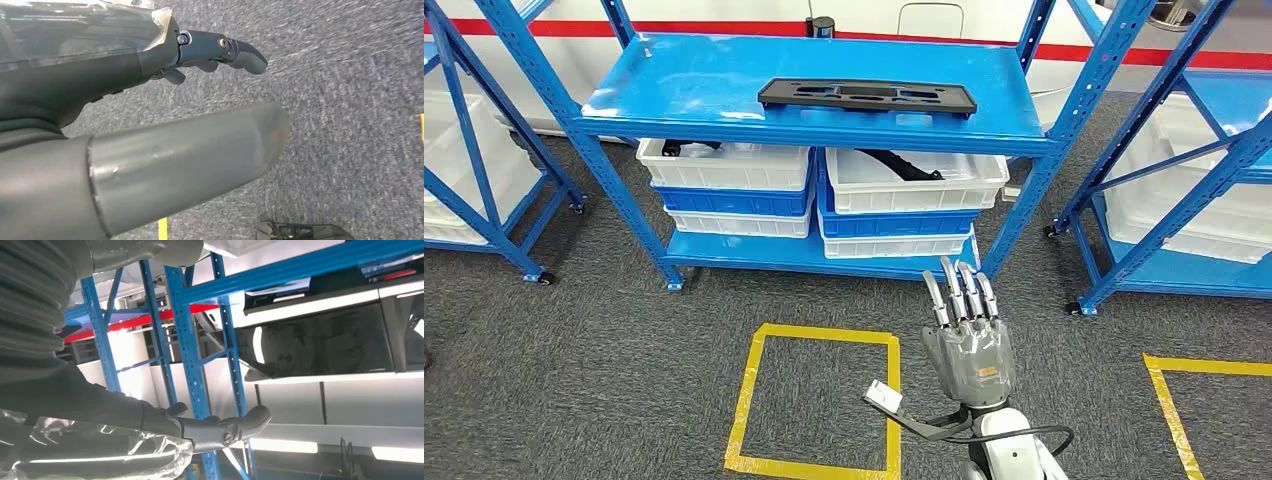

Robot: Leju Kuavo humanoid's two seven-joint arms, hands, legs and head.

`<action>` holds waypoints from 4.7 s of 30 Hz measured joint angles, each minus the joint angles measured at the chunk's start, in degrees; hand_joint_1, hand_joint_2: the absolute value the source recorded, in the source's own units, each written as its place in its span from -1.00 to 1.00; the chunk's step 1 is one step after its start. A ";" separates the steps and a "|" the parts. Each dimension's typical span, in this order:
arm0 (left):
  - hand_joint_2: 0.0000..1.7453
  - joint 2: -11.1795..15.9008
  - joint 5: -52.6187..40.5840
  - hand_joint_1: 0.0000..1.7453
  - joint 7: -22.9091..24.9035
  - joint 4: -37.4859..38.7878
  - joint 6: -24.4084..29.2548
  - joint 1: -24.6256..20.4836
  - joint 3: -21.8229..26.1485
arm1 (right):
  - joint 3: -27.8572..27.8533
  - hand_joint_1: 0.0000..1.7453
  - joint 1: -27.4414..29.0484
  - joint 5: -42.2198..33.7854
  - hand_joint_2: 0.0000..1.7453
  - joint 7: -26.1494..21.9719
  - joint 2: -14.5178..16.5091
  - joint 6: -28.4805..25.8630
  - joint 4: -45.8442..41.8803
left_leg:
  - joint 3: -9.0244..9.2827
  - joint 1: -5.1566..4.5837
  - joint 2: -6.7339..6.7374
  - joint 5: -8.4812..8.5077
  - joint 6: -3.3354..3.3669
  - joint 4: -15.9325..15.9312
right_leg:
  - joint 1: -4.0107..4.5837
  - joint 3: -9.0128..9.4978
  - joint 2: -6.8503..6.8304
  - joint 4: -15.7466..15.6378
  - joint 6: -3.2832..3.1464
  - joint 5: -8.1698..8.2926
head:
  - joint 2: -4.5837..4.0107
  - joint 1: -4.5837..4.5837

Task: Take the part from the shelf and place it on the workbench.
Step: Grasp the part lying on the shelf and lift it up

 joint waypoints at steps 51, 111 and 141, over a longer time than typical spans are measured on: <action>-1.00 -0.06 -1.57 -1.00 0.40 0.10 -0.07 -0.16 0.52 | 1.28 -1.00 -0.74 -1.48 1.00 -2.40 0.84 2.89 0.51 | -4.81 0.93 0.40 0.54 -3.60 3.16 | 0.10 11.54 0.45 -15.94 -1.56 2.50 | 0.00 -1.52; -1.00 -0.90 -3.94 -1.00 1.47 0.42 0.01 -1.20 1.11 | 7.29 -1.00 -14.12 -8.24 1.00 -4.84 4.34 7.55 11.08 | -4.75 1.34 -0.03 -0.39 -4.69 5.87 | 0.91 10.23 0.94 -15.42 -3.10 3.47 | -0.01 -0.98; -1.00 -0.95 -4.36 -1.00 0.04 0.48 0.18 -1.15 1.18 | 8.00 -1.00 -14.39 -9.02 1.00 -4.88 4.42 7.38 13.11 | 2.96 1.12 -0.01 -3.65 -3.42 -0.27 | 0.58 3.63 0.91 -14.31 -0.76 8.08 | 0.02 -0.77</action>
